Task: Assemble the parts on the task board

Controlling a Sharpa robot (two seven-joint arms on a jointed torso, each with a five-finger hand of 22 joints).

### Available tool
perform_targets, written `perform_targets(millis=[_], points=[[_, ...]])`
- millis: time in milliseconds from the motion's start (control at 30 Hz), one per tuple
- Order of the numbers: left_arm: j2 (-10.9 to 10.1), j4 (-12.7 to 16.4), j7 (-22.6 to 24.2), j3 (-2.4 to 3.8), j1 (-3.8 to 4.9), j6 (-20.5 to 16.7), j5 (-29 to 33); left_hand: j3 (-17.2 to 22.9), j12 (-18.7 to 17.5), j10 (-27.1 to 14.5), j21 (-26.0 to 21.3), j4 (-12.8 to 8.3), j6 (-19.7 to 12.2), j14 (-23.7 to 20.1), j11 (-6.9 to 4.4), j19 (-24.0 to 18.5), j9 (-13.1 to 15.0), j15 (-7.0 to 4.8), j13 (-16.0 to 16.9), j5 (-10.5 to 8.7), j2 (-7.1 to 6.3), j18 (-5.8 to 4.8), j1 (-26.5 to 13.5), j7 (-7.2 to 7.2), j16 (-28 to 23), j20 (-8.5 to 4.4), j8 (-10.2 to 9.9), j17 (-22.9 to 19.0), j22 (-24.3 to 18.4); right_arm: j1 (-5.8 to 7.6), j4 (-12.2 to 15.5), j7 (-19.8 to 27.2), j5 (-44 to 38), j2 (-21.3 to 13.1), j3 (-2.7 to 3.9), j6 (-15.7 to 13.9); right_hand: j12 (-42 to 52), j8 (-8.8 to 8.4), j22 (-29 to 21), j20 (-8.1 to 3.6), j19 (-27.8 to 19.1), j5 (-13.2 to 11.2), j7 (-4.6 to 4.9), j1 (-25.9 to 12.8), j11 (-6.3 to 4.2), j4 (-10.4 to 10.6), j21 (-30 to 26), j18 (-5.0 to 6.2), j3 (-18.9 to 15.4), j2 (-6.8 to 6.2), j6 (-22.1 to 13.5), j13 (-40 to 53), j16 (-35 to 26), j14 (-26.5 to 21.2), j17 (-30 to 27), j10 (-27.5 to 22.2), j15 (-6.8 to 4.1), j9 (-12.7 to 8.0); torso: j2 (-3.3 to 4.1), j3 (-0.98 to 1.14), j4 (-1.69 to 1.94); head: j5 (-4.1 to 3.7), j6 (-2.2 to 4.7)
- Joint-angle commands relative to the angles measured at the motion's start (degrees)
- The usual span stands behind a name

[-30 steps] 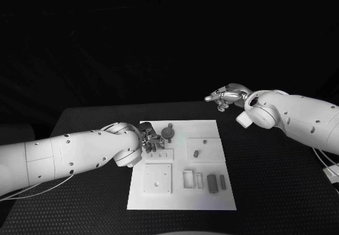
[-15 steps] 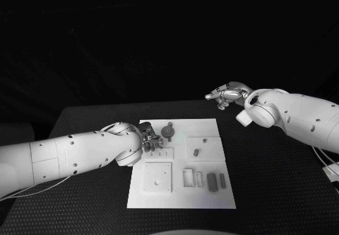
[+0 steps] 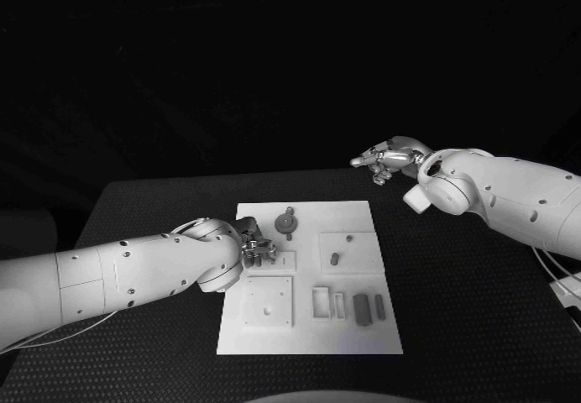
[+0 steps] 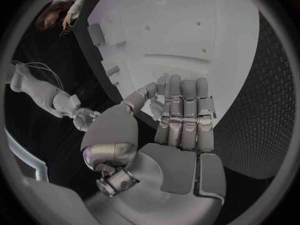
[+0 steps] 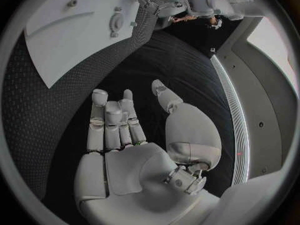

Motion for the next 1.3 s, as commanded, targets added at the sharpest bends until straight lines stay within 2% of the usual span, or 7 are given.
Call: perform_targets(millis=[33, 633, 833, 1300], points=[[0.1, 0.0, 0.4, 0.04, -0.05, -0.1, -1.1, 0.4, 0.3, 0.9, -0.1, 0.0, 3.9, -0.6, -1.43, -0.4, 4.5, -0.02, 0.0, 0.34, 0.78, -0.36, 0.3, -3.72, 0.4, -0.13, 0.2, -0.1, 0.1, 0.03, 0.1, 0.4, 0.1, 0.1, 0.02, 0.2, 0.0, -0.36, 0.1, -0.21, 0.4, 0.2, 0.44, -0.2, -0.03, -0.4, -0.3, 0.87, 0.1, 0.48, 0.0, -0.1, -0.3, 0.4, -0.1, 0.2, -0.10, 0.1, 0.03, 0.04, 0.00, 0.04, -0.06], [0.2, -0.1, 0.4, 0.05, -0.49, -0.1, -0.6, 0.4, 0.4, 0.8, -0.3, 0.0, 3.9, -1.0, -1.40, -0.4, 4.5, -0.02, -0.1, -0.42, 0.90, -0.36, 0.1, -3.68, 1.5, -0.13, 0.0, -1.4, 0.5, 0.00, -0.2, 0.5, 0.1, 0.3, 0.02, 0.7, 0.0, -0.38, 0.1, -0.21, 0.3, 0.2, 0.44, -0.2, -0.03, -0.5, -0.3, 0.87, 0.1, 0.62, 0.1, -0.1, -0.3, 0.4, -0.1, 0.2, -0.10, 0.1, 0.02, 0.09, -0.05, -0.09, -0.50], [0.4, -0.3, 0.3, 0.06, -0.57, -0.4, -0.7, 0.4, 0.4, 0.7, -0.4, 0.0, 3.9, -1.1, -1.40, -0.3, 4.5, -0.03, -0.1, -0.41, 0.82, -0.36, 0.1, -3.67, 1.7, -0.13, 0.0, -1.7, 0.6, -0.03, -0.5, 0.6, 0.3, 0.4, 0.02, 1.0, 0.0, -0.39, 0.1, -0.20, 0.3, 0.2, 0.44, -0.2, -0.03, -0.5, -0.3, 0.87, 0.1, 0.65, 0.1, -0.1, -0.4, 0.4, -0.1, 0.2, -0.09, 0.1, 0.07, 0.07, 0.01, -0.37, -0.52], [0.6, -0.9, 0.3, 0.06, -0.57, 0.3, -1.3, 0.5, 0.4, 0.6, -0.5, 0.0, 3.8, -1.5, -1.35, -0.4, 4.4, -0.01, -0.2, -0.51, 0.77, -0.37, 0.3, -3.63, 2.4, -0.12, -0.1, -2.6, 0.9, -0.03, 0.2, 0.6, 0.5, 0.3, 0.02, 1.2, 0.0, -0.41, 0.1, -0.18, 0.3, 0.2, 0.44, -0.2, -0.03, -0.6, -0.3, 0.87, 0.1, 0.72, 0.1, -0.2, -0.4, 0.3, -0.2, 0.2, -0.09, 0.1, 0.01, 0.13, -0.01, -0.29, -0.52]])
